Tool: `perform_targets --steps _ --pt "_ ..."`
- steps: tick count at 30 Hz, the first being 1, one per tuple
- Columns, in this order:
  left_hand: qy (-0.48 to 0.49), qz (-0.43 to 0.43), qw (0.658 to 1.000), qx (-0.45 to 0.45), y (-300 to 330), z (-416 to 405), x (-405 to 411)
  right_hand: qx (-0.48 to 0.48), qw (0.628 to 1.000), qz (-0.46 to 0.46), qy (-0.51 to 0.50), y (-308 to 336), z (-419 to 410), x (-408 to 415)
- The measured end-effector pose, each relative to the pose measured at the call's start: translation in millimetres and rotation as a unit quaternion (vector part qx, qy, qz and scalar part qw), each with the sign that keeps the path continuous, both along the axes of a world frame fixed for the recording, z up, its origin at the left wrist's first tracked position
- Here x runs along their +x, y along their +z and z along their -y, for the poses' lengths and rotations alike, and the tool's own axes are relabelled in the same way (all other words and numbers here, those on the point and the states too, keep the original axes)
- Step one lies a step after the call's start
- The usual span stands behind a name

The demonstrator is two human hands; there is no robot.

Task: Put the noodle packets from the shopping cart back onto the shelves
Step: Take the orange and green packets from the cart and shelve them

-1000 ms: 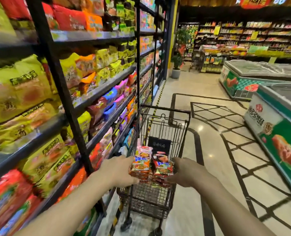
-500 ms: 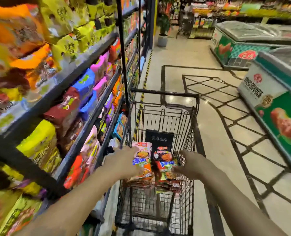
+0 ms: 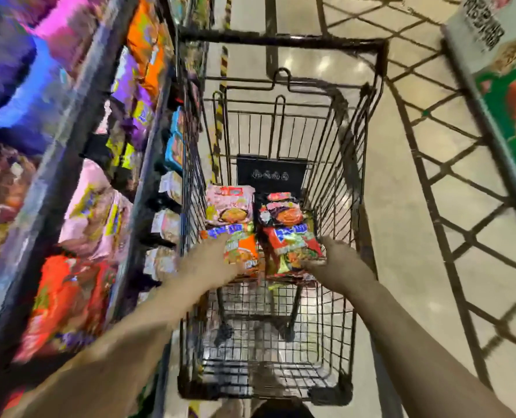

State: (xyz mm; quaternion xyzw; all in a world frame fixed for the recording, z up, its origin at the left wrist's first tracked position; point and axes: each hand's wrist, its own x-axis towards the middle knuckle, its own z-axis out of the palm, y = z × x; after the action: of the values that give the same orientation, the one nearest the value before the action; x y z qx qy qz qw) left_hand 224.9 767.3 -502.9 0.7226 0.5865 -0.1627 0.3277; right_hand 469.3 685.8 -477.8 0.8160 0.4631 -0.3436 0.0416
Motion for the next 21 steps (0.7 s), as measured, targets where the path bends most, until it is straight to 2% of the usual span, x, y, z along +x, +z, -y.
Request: perform_targets --steps 6,8,13,16,18,21 --pt "0.148 0.021 0.987 -0.063 -92.3 -17.5 5.6 -0.017 0.995 -0.069 -0.067 -88.6 -36.0 33.8" --pt "0.172 0.001 0.983 -0.065 -119.1 -21.1 6.1 -0.022 0.994 -0.082 -0.068 -118.6 -46.7 40.9" --pt "0.222 0.022 0.973 -0.064 -160.5 -27.0 3.5 -0.035 0.987 -0.118 -0.099 -204.8 -59.3 54.6" --pt "0.261 0.062 0.961 -0.074 -174.8 -24.5 -1.0 -0.046 0.990 -0.092 -0.100 -215.7 -64.8 49.4" --pt "0.273 0.086 0.957 -0.048 -183.1 -23.8 -2.9 -0.048 0.989 -0.078 -0.116 -222.4 -67.0 50.2" --pt "0.286 0.106 0.952 -0.028 -189.0 -25.2 -0.5 -0.056 0.981 -0.104 -0.155 -235.1 -68.8 54.1"
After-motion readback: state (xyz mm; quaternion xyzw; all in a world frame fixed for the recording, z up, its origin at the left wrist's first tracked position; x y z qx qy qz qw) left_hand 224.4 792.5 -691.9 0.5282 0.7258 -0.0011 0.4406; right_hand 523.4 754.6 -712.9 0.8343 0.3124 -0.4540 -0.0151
